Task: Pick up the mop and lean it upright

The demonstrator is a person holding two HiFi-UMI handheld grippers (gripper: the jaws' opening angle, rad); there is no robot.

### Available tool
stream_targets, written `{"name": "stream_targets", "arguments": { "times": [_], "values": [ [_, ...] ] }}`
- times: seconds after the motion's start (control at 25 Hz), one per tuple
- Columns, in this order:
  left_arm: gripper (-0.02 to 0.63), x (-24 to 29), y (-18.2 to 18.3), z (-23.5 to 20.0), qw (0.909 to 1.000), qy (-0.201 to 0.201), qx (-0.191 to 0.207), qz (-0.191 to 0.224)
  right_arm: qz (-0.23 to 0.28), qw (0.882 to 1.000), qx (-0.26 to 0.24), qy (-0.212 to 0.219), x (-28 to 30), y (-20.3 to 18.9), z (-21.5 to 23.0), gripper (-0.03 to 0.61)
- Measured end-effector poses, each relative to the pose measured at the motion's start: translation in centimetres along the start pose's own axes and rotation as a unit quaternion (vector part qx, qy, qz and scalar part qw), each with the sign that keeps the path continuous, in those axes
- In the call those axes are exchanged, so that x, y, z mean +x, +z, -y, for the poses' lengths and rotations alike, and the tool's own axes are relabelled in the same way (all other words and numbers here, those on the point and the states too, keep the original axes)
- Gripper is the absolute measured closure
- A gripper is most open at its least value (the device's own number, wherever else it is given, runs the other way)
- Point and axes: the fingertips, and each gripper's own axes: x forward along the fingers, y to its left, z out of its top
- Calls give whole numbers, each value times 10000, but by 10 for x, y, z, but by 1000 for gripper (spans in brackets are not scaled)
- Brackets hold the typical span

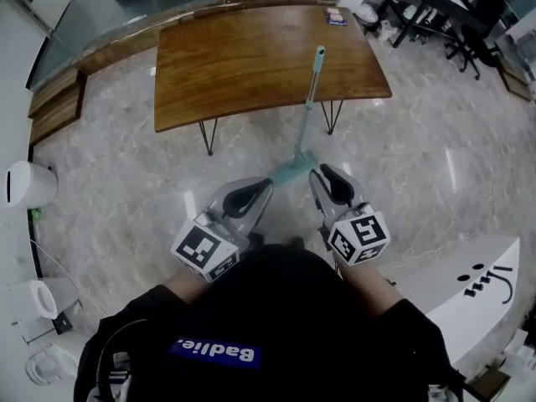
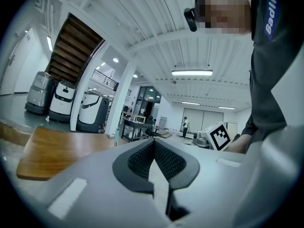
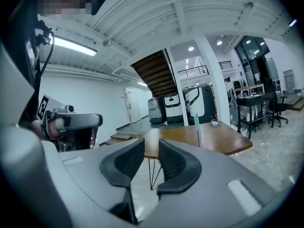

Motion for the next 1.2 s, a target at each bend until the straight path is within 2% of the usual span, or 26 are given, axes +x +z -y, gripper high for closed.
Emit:
{"name": "stream_targets", "arguments": {
  "times": [0.24, 0.44, 0.68, 0.88, 1.2],
  "values": [
    [594, 7, -17, 52, 9985, 523, 19, -153, 58, 9979, 182, 626, -60, -20, 0, 518],
    [594, 1, -34, 83, 9966, 750, 31, -345, 2, 9947, 140, 1019, -86, -37, -9, 552],
    [594, -17, -35, 100, 9968, 702, 136, -362, 65, 9922, 159, 1233, -93, -36, -35, 574],
    [594, -32, -29, 99, 9981, 541, 165, -241, 138, 9917, -36, 1279, -95, -21, -63, 575],
    [594, -85, -24, 72, 9987, 494, 73, -68, -67, 9852, -577, 1611, -72, -16, -146, 575]
  ]
}}
